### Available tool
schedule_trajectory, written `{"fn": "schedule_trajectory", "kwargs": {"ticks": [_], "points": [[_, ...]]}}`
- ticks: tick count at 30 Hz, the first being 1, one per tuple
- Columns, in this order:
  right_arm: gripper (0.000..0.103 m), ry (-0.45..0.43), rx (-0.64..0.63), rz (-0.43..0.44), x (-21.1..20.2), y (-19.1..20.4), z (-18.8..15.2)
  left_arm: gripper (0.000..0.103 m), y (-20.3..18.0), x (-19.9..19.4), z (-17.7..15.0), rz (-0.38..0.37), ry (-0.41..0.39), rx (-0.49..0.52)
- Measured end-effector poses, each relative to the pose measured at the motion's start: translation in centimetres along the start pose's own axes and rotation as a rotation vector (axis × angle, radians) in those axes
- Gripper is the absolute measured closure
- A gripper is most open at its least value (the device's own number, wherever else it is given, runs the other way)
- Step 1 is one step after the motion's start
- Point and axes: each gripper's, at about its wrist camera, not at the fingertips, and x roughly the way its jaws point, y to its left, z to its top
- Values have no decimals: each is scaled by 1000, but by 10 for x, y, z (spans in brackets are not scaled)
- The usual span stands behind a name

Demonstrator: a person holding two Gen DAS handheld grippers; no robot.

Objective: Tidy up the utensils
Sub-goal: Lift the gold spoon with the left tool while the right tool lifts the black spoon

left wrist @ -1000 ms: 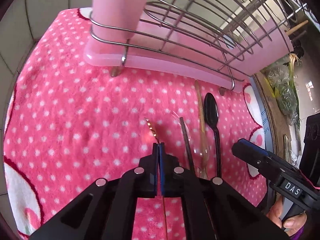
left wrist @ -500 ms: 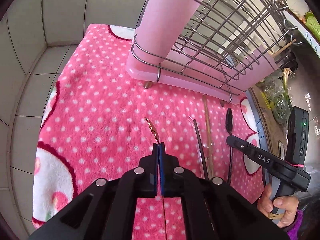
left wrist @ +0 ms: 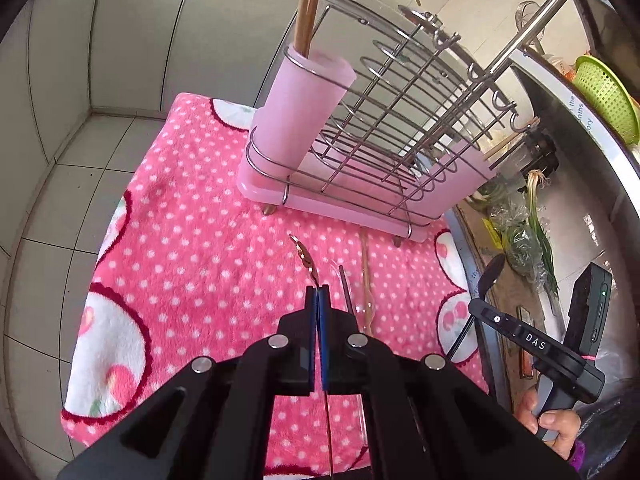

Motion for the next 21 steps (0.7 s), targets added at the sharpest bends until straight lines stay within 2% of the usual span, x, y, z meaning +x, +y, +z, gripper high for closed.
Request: {"fn": "schedule_trajectory", "kwargs": {"ticks": [3,16,21], "points": [[99,-67,-15,12,-21,1,-4,102,-5,-13,-1,-3,-38,9],[99,-235,-20,63,-87,-7,-22,102,-37,-59,-3,-1,-197,107],[99,-323,-52,80,-118,-2,-20,102,-44,-85,0,8,-268,105]]}}
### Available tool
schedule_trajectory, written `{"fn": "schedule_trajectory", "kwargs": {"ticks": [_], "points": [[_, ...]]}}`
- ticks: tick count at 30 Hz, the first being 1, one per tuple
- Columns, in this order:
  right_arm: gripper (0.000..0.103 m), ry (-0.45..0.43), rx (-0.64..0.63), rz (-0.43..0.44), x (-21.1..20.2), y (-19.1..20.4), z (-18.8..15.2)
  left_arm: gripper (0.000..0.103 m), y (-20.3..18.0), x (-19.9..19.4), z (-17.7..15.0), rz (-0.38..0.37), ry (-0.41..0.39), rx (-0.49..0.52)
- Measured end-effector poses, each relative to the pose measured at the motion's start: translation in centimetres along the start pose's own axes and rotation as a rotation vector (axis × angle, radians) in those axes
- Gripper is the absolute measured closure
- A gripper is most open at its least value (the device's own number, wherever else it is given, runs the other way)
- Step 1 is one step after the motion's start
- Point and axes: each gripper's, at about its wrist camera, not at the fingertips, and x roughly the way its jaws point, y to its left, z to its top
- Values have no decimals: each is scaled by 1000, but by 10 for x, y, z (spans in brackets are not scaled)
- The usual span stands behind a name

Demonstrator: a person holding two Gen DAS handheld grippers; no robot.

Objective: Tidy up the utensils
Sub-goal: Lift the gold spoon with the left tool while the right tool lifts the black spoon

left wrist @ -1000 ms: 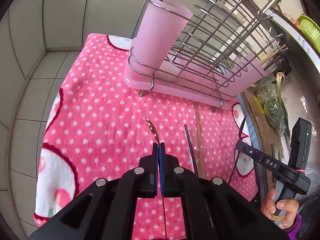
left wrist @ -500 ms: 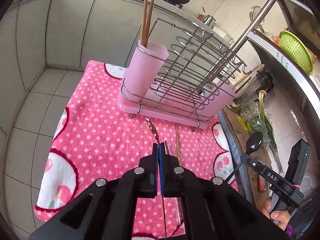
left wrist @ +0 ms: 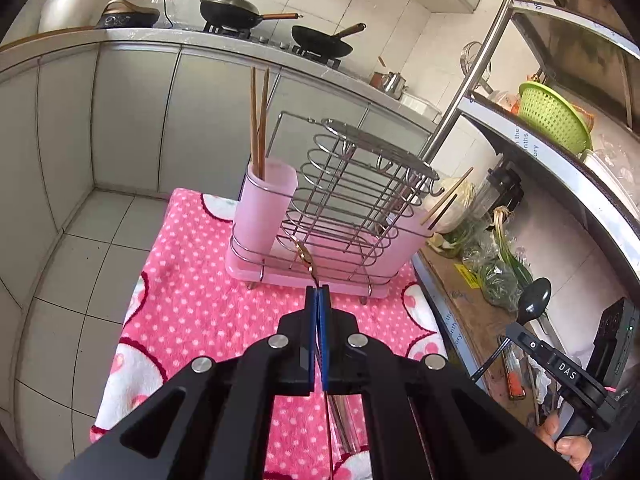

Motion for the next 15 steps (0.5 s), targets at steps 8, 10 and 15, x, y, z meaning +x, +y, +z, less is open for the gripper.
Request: {"fn": "schedule_trajectory", "kwargs": {"ticks": [8,10,15], "points": [[99,-112,-52,48,-47,16,23,102,-9,-44,14,23,-98,-3],[99,-138,-65,60,-57,21,28,102,-12,-54,16,24,-114,-6],[99,-186,-78,94,-78,27,34,102,-24,-73,20,32,-145,3]]}}
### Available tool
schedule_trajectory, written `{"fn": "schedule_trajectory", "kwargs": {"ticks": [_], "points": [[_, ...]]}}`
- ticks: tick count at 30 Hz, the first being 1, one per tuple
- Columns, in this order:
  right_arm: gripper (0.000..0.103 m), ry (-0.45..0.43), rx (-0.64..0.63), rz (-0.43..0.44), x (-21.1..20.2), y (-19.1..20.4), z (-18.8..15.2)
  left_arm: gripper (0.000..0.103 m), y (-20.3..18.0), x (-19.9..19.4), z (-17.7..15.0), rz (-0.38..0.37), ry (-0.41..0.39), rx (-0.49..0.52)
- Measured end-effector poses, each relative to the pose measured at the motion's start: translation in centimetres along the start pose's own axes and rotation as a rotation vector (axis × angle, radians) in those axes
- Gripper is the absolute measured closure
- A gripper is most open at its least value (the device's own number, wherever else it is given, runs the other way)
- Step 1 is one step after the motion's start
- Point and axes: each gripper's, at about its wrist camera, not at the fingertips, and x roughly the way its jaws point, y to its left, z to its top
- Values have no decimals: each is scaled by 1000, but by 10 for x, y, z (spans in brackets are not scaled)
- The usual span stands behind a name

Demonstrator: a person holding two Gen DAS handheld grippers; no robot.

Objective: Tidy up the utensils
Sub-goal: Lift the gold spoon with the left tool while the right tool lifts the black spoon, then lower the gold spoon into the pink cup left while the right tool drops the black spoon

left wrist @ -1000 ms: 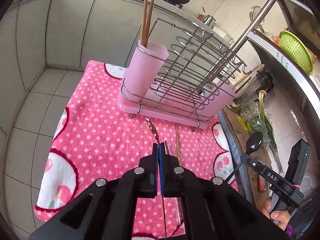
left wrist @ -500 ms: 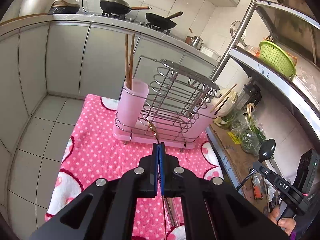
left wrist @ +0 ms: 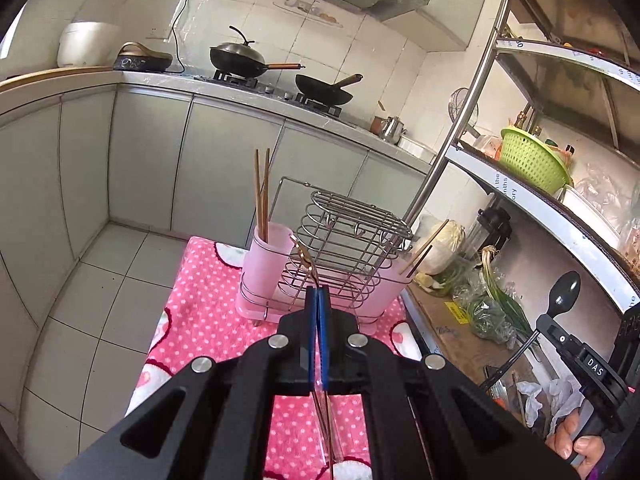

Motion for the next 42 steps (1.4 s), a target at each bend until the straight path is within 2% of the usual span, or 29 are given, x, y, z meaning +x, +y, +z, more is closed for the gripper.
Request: {"fn": "schedule_trajectory", "kwargs": {"ticks": [6,15,25,32,40,42], "points": [[99,-23,19,26,-3,-6,7,102,-10,-16,7,35,-38,35],[99,-13,24,40,42,-4,36,102,-7,-8,46,77,-99,53],[99,-105,-6,-21,82,2,70,102,12,50,96,39,-193,-1],[99,-146,-5,-59,104,-5,84,102,24,105,108,29,-281,-30],[99,-155,-31,-98,141,-8,92,102,32,164,113,114,-383,-2],[99,-148,-51,-107,152,-7,95,102,34,174,113,112,-399,5]]}}
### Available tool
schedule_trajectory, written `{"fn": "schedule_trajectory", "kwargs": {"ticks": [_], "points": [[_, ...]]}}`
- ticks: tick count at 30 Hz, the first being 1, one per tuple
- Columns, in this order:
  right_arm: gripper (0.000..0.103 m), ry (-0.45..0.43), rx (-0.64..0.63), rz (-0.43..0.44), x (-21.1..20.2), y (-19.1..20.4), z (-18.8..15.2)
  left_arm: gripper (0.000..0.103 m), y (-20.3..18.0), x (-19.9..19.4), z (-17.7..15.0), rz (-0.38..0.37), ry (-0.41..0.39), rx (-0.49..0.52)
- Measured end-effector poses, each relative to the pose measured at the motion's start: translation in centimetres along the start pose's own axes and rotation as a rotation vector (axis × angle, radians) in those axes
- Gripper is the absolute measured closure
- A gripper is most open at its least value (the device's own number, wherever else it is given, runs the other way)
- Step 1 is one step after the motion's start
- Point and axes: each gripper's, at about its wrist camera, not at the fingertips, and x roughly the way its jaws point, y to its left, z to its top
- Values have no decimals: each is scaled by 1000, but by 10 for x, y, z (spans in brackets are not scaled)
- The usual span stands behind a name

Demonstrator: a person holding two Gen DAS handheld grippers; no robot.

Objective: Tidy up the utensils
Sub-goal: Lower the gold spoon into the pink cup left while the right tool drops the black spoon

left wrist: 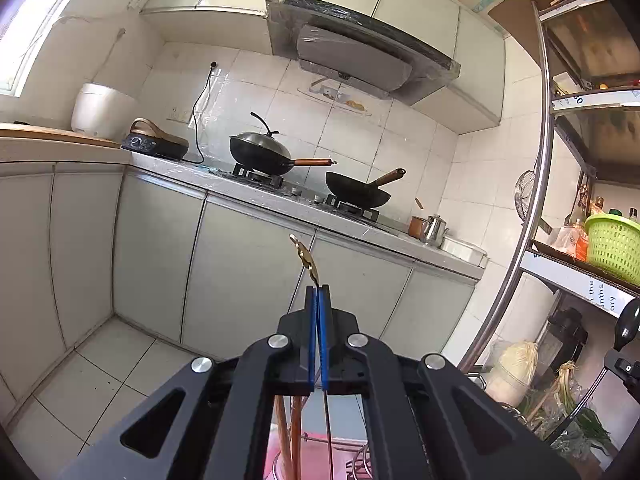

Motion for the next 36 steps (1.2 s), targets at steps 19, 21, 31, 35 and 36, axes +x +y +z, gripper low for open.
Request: {"fn": "schedule_trajectory", "kwargs": {"ticks": [19,21,31,35,36], "points": [[99,116,-115,-51,63,11,-47,102,11,11,-81,20,19,147],[99,155,-114,-61,65,11,-55,102,14,12,-86,1,51,140],[99,300,-122,-75,79,15,-86,102,16,8,-106,-18,154,156],[99,313,-112,-74,80,17,-92,102,15,4,-108,-14,200,159],[99,314,-107,-69,80,17,-93,101,15,3,-108,-13,210,163]]}}
